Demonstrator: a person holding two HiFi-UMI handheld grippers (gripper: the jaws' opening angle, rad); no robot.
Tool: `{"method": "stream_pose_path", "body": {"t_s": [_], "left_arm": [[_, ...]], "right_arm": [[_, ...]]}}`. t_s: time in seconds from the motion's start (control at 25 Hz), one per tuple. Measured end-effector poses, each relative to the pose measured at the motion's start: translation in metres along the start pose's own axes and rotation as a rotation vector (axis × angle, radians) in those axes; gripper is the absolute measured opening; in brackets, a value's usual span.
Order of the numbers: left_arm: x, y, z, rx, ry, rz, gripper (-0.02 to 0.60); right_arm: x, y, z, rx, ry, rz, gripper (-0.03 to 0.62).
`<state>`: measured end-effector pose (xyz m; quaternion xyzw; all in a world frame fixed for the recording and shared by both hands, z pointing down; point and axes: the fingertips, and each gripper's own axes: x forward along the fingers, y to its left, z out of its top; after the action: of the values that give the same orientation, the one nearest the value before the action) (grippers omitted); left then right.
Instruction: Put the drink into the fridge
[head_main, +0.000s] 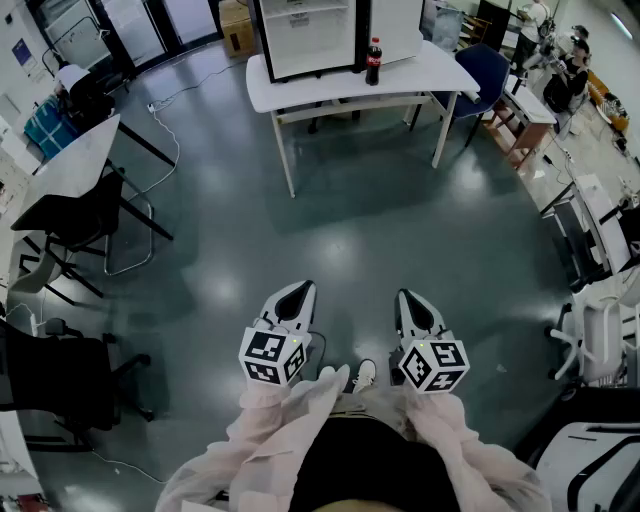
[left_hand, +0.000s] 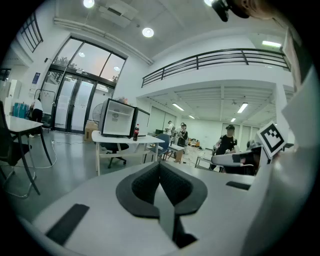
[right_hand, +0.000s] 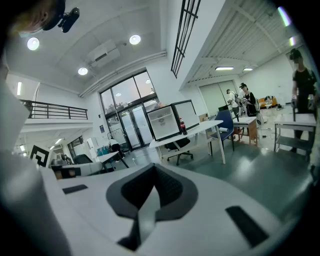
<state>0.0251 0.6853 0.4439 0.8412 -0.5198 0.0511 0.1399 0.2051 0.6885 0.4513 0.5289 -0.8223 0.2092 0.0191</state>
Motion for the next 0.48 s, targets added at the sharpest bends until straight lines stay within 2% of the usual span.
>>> {"method": "stream_pose_path", "body": {"t_s": [0.16, 0.48], "left_arm": [[-0.01, 0.013, -0.002, 0.002, 0.004, 0.004, 0.011], [-0.013, 0.025, -0.007, -0.004, 0.009, -0.02, 0.011]], "right_arm": [[0.005, 0.015, -0.005, -0.009, 0.019, 0.011, 0.011], [0.015, 0.022, -0.009, -0.008, 0.021, -0.039, 0.012]]}}
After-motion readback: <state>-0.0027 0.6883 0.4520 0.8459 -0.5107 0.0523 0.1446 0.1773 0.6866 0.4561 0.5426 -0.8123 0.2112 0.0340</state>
